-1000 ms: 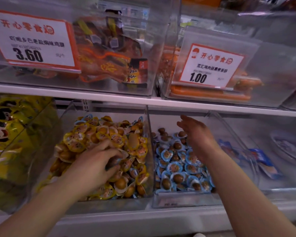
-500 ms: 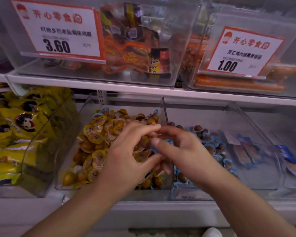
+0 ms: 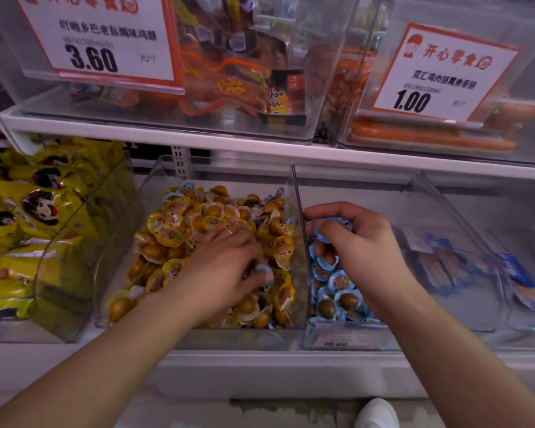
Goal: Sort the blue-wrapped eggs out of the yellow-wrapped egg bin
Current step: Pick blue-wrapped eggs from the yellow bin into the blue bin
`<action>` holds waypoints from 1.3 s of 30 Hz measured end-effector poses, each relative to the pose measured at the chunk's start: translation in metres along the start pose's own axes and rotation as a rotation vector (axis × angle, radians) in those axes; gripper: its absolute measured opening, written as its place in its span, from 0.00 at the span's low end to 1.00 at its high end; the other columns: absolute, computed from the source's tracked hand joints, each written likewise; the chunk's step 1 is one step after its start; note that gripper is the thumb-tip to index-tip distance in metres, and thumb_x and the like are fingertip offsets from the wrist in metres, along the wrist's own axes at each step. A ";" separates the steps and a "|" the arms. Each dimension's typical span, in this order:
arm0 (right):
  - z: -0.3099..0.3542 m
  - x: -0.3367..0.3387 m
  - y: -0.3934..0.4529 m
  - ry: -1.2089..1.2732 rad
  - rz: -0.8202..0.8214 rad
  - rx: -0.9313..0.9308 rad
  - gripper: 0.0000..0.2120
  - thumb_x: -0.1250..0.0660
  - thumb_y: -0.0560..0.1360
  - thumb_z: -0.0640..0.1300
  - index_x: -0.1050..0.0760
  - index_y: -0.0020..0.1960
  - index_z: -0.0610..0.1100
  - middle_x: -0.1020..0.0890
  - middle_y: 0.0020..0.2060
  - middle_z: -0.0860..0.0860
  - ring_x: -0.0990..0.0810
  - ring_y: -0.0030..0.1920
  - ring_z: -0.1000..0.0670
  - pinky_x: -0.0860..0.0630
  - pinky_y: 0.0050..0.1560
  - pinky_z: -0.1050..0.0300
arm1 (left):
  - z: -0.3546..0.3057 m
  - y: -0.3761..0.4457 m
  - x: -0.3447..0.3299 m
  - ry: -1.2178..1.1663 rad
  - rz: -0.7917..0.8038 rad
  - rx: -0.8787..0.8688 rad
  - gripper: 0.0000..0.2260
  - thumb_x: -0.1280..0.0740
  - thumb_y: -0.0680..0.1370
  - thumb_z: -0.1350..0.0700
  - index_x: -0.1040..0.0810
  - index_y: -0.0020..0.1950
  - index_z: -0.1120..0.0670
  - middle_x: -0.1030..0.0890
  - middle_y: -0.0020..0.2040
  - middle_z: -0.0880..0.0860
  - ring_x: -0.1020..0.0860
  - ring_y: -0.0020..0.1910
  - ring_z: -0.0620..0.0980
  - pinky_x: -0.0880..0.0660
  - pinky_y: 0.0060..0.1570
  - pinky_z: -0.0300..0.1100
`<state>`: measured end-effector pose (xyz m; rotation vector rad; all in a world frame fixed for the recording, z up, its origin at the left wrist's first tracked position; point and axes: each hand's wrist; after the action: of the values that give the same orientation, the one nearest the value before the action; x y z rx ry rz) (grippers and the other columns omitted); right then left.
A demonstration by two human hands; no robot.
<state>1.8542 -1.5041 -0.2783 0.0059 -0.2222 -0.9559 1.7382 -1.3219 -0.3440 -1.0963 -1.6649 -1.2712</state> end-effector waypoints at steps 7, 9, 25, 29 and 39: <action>0.008 0.002 -0.005 0.001 0.150 -0.013 0.11 0.34 0.76 0.55 0.16 0.50 0.51 0.20 0.30 0.50 0.25 0.28 0.52 0.31 0.28 0.60 | -0.027 0.001 0.037 -0.681 -0.422 0.219 0.12 0.30 0.73 0.36 0.20 0.45 0.44 0.18 0.43 0.44 0.20 0.42 0.43 0.24 0.40 0.39; 0.013 0.001 -0.009 0.052 0.351 -0.067 0.21 0.35 0.73 0.65 0.17 0.54 0.51 0.19 0.35 0.50 0.25 0.31 0.53 0.32 0.26 0.63 | -0.046 -0.002 0.042 -0.685 -0.443 0.144 0.10 0.29 0.71 0.37 0.19 0.43 0.42 0.19 0.40 0.43 0.21 0.39 0.43 0.28 0.35 0.32; -0.004 0.013 0.005 0.078 -0.014 -0.067 0.13 0.32 0.72 0.54 0.17 0.42 0.45 0.27 0.31 0.42 0.32 0.27 0.49 0.37 0.24 0.63 | -0.018 0.006 -0.012 0.250 0.290 -0.045 0.36 0.30 0.67 0.43 0.38 0.73 0.49 0.30 0.68 0.50 0.32 0.68 0.53 0.39 0.63 0.46; -0.007 0.008 0.001 0.059 0.018 -0.066 0.09 0.32 0.73 0.50 0.17 0.39 0.48 0.25 0.29 0.48 0.30 0.26 0.50 0.36 0.23 0.64 | -0.016 0.012 -0.014 0.284 0.297 -0.069 0.36 0.30 0.67 0.43 0.40 0.72 0.46 0.31 0.66 0.49 0.31 0.65 0.53 0.38 0.63 0.48; -0.004 0.007 -0.001 0.076 -0.015 -0.073 0.11 0.33 0.78 0.44 0.17 0.39 0.46 0.26 0.28 0.46 0.30 0.25 0.51 0.34 0.23 0.63 | -0.028 0.013 -0.021 0.502 0.296 -0.122 0.23 0.32 0.73 0.47 0.28 0.67 0.47 0.29 0.65 0.53 0.25 0.59 0.57 0.39 0.60 0.49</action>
<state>1.8578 -1.5106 -0.2813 -0.0231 -0.1172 -0.9765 1.7589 -1.3511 -0.3528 -0.9505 -1.0251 -1.3271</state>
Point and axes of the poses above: each hand's wrist, its own y-axis towards the middle knuckle, its own x-axis out of the back of the hand, z = x × y
